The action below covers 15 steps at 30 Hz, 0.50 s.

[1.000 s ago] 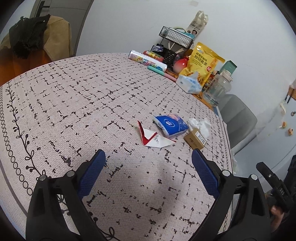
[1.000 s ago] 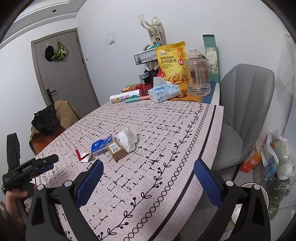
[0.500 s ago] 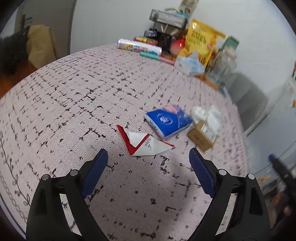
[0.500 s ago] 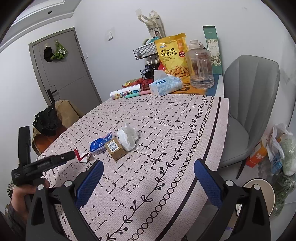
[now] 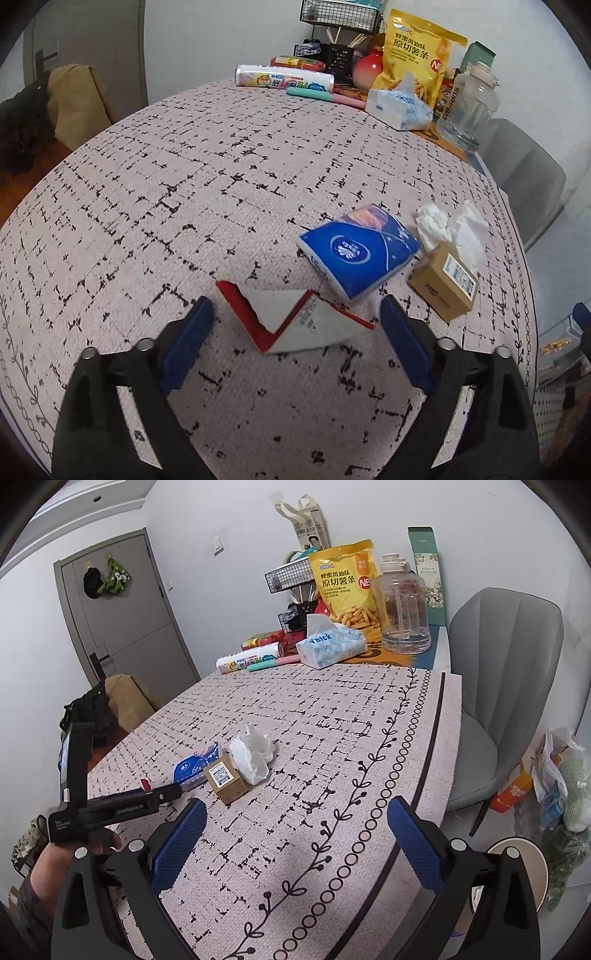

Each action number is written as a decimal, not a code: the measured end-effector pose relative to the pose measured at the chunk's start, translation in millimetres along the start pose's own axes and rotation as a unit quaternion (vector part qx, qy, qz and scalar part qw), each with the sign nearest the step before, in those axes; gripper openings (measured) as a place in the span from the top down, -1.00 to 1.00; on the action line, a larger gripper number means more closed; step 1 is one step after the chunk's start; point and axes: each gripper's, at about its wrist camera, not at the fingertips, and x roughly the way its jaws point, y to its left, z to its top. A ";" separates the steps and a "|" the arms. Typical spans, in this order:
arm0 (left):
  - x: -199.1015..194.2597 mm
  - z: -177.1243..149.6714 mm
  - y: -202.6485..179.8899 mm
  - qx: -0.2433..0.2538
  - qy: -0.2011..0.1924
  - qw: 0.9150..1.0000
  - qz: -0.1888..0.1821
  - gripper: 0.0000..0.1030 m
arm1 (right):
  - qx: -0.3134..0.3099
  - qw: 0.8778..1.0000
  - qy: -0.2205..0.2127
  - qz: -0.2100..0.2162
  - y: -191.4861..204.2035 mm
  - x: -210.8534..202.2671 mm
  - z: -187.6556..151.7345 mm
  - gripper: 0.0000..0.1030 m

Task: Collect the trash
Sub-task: 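Lower the left gripper onto the red-and-white paper wrapper and close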

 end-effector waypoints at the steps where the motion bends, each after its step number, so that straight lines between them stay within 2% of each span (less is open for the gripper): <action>1: 0.4 0.8 0.5 -0.002 -0.001 1.000 0.002 -0.50 | -0.001 1.000 0.003 -0.002 0.6 2.5 0.9 -0.87; 2: -0.7 0.8 2.8 -0.005 -0.004 1.000 0.004 -0.41 | -0.001 1.000 0.007 -0.004 1.8 6.7 2.0 -0.87; 3: -1.6 1.1 4.6 -0.008 -0.006 1.000 0.004 -0.17 | -0.001 1.000 0.011 -0.006 3.1 10.9 3.1 -0.87; 4: -2.0 1.4 6.4 -0.009 -0.008 1.000 0.003 -0.04 | -0.001 1.000 0.014 -0.007 4.2 13.0 3.6 -0.87; 6: -6.9 1.2 12.4 -0.018 -0.018 1.000 -0.009 0.12 | -0.001 1.000 0.018 -0.008 6.3 18.0 5.1 -0.87; 7: -9.4 0.9 14.0 -0.019 -0.023 1.000 -0.008 0.35 | -0.002 1.000 0.020 -0.007 8.7 20.5 5.9 -0.87; 11: -17.7 -0.2 26.8 -0.032 -0.025 0.999 -0.018 0.49 | -0.012 1.000 0.024 -0.005 18.7 25.8 7.5 -0.87; 13: -22.0 -2.7 34.0 -0.040 -0.027 0.999 -0.024 0.63 | -0.018 1.000 0.026 -0.002 24.4 28.5 8.8 -0.87; 15: -29.0 -5.5 42.6 -0.052 -0.034 0.998 -0.033 0.64 | -0.027 0.999 0.027 -0.001 32.1 31.8 9.8 -0.86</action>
